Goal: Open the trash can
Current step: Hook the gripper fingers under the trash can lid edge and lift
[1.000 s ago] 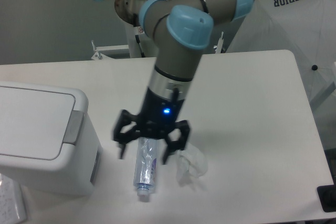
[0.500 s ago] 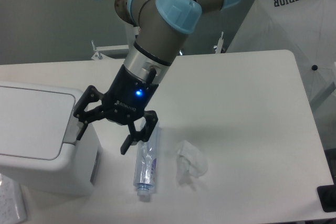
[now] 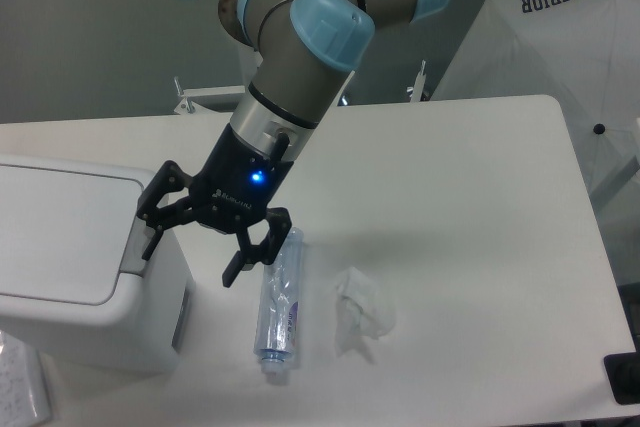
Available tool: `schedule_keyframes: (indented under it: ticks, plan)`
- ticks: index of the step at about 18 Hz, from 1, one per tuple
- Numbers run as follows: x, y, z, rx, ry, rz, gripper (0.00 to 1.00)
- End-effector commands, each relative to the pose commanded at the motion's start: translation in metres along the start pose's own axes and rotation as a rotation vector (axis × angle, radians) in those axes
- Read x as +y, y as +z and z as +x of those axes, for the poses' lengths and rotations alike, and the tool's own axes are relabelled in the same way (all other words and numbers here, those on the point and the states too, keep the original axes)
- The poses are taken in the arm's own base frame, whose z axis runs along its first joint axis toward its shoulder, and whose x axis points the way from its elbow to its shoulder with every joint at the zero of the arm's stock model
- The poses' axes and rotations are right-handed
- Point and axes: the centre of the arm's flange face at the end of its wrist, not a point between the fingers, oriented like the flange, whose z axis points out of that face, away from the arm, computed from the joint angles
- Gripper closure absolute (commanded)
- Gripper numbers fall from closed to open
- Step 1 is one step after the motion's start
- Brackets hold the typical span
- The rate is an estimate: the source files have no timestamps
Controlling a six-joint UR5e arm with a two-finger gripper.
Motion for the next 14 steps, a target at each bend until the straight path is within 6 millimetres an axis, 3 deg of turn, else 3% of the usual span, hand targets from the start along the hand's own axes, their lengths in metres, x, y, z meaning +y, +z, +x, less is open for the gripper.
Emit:
schedule_keyframes:
  ticks: [14]
  plan:
    - [0.011,0.012,-0.004,0.006,-0.012,-0.025,0.0]
